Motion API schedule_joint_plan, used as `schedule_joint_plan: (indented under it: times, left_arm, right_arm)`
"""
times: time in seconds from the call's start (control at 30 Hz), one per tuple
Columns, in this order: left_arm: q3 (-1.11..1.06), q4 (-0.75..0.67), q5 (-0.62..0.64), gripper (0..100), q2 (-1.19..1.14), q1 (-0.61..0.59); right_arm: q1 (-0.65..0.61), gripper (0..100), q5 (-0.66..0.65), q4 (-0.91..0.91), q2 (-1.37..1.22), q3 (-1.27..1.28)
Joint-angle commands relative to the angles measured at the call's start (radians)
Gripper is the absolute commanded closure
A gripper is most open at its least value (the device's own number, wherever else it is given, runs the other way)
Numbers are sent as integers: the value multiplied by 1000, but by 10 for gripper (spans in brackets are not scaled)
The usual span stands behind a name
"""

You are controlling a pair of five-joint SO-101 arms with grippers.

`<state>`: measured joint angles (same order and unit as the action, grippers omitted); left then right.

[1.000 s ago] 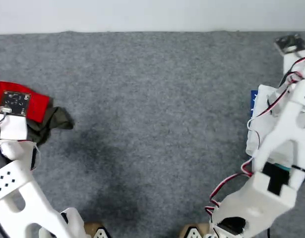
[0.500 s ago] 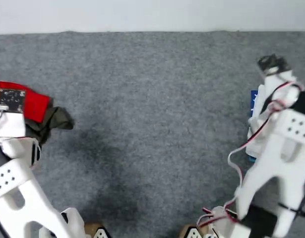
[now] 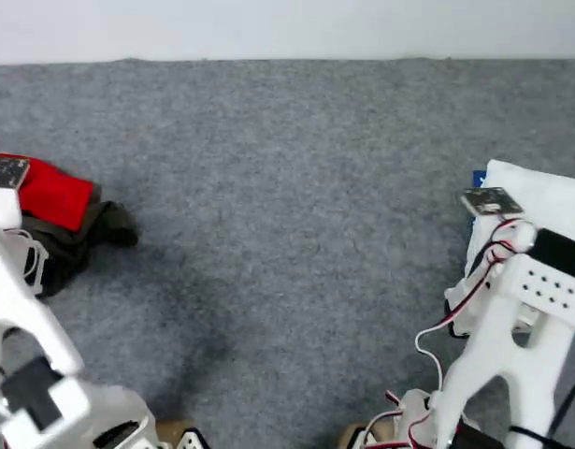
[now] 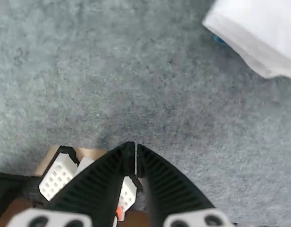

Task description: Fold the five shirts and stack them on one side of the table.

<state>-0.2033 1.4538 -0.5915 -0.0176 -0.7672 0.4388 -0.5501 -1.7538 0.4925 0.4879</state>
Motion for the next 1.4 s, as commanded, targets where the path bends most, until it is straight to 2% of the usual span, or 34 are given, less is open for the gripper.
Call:
schedule_joint_plan:
  times: [0.0,0.33,0.53,0.77,1.0,1.3,1.37]
  left_arm:
    - [102,-44,-18,819,-110,-6]
    - [136,-285,-15,825,-385,2]
    - [134,-330,-17,990,-408,12]
    - [134,-209,-12,987,-158,49]
    - [134,-209,-11,987,213,129]
    - [130,-212,-9,987,497,397]
    - [130,-212,29,987,532,470]
  right_arm:
    - [19,987,38,-39,39,-5]
    - [24,989,98,-41,38,-5]
    - [24,989,100,-42,39,-5]
    - [22,989,103,-42,39,-5]
    - [19,989,103,-41,41,-5]
    - [18,989,103,-41,41,-5]
    - [18,989,103,-41,41,-5]
